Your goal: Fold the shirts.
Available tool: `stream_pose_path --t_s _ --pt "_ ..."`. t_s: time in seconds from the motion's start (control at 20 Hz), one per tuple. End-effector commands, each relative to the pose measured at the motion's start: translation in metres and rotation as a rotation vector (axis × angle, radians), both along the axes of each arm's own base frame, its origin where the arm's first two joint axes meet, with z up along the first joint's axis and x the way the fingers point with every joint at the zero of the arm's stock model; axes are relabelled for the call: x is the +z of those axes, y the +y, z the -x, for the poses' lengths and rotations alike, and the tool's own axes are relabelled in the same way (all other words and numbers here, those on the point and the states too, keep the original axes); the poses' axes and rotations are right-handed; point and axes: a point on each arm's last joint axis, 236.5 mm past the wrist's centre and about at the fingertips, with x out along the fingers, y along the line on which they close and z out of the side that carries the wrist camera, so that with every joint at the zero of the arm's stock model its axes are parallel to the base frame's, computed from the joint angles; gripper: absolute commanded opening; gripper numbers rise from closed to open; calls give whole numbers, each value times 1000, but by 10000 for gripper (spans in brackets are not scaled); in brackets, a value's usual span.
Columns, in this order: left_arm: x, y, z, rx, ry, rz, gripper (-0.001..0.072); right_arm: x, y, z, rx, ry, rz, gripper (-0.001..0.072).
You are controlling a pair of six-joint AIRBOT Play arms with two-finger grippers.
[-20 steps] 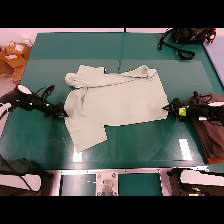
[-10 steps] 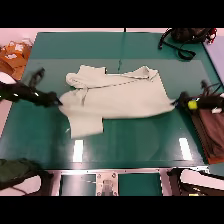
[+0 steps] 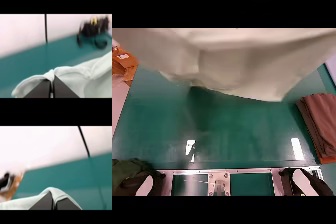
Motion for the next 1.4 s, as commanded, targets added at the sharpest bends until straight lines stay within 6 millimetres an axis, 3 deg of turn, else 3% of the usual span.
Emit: stream_pose_path --t_s 0.0,0.1,0.2,0.3,0.35,0.4,0.5,0.7,0.85,0.95,1.0,1.05,1.15,1.25,1.35 --pt "89 -11 100 34 -315 -18 27 97 25 83 -121 -305 93 16" --pt "97 -1 104 88 -334 -8 27 107 17 95 -197 -341 100 15" --pt "89 17 89 163 -290 -4 27 97 5 84 -221 -302 89 15" --pt "67 19 55 147 -187 5 27 65 -8 54 -191 -202 24 15" --pt "45 15 31 105 -101 13 27 38 -12 32 -153 -126 -38 15" --pt "19 12 6 69 -2 24 27 3 -15 9 -116 -42 -81 15" --pt "-53 13 -54 22 235 75 27 -76 -12 -32 -45 119 -107 15" --pt "-231 31 -158 46 649 220 27 -252 -18 -105 -78 389 -207 15" --pt "-356 27 -202 45 848 323 27 -358 -31 -140 -151 560 -246 15" --pt "-418 21 -219 36 938 323 27 -414 -34 -158 -184 651 -279 15" --pt "-438 19 -229 45 958 336 27 -436 -33 -167 -190 690 -293 15" --pt "-454 19 -241 69 964 358 27 -453 -33 -176 -190 717 -298 15" --pt "-466 26 -265 122 938 433 27 -471 -33 -199 -177 732 -305 15" --pt "-460 41 -287 193 859 463 27 -468 -39 -226 -176 705 -317 15" --pt "-440 53 -304 233 775 470 27 -452 -45 -252 -171 651 -309 15"
